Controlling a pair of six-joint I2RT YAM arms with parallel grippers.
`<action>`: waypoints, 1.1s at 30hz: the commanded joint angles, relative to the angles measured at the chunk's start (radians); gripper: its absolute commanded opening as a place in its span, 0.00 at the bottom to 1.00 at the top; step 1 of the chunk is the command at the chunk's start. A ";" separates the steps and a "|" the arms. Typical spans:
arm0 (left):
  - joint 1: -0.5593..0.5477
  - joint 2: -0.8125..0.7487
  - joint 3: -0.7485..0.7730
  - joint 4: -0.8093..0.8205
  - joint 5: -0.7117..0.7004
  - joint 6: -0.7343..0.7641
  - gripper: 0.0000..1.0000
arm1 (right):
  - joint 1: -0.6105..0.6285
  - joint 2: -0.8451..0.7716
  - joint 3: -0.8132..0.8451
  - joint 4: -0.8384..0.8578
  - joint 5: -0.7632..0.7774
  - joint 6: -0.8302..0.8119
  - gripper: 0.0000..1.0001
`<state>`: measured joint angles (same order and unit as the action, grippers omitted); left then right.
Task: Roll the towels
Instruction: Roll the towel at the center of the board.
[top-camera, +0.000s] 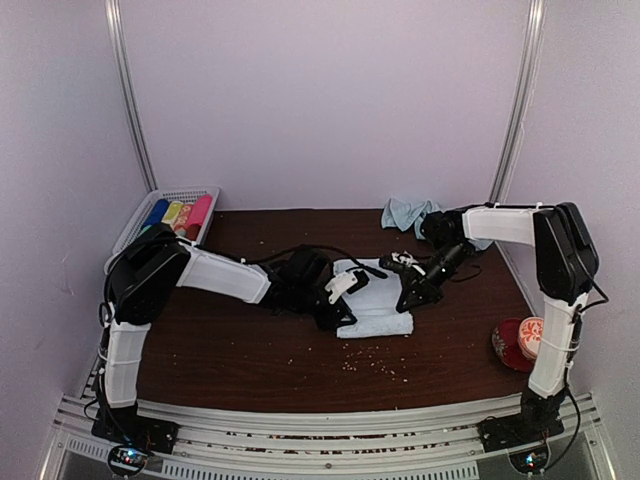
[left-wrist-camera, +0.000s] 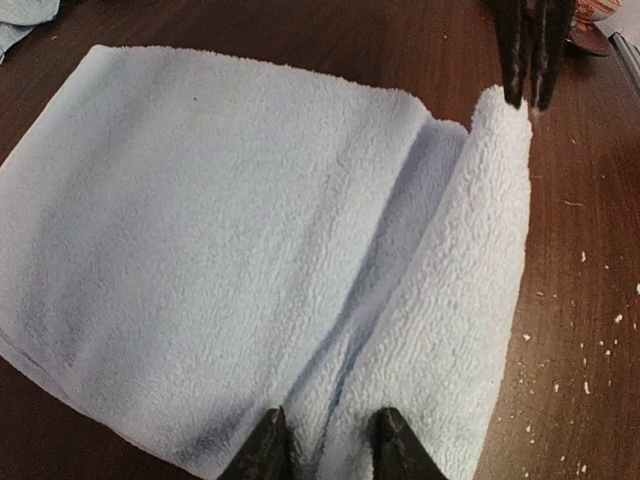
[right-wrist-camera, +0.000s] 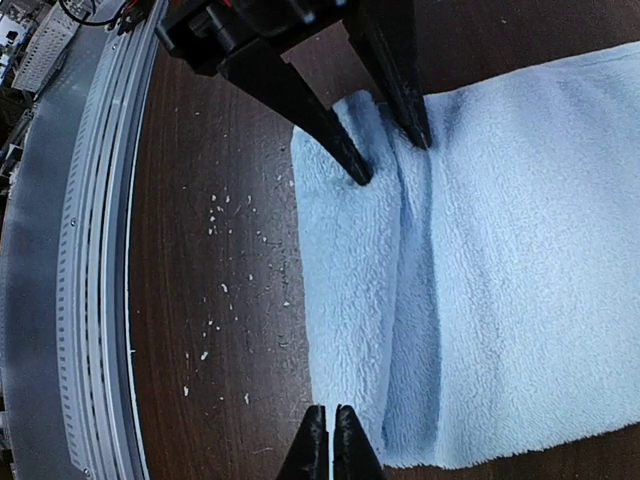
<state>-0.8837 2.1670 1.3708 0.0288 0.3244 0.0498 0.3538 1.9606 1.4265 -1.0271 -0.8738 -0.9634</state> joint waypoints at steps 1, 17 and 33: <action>-0.001 0.036 0.006 -0.034 -0.030 -0.011 0.30 | 0.004 0.056 0.014 -0.010 -0.068 0.003 0.03; -0.002 -0.016 -0.036 -0.020 -0.050 -0.009 0.41 | 0.004 0.133 -0.031 0.185 0.054 0.200 0.00; -0.017 -0.142 -0.088 0.032 -0.128 0.109 0.79 | 0.002 0.137 -0.014 0.188 0.113 0.245 0.00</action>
<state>-0.8921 2.0136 1.2335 0.0566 0.2062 0.1223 0.3538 2.1067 1.4063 -0.8379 -0.8177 -0.7101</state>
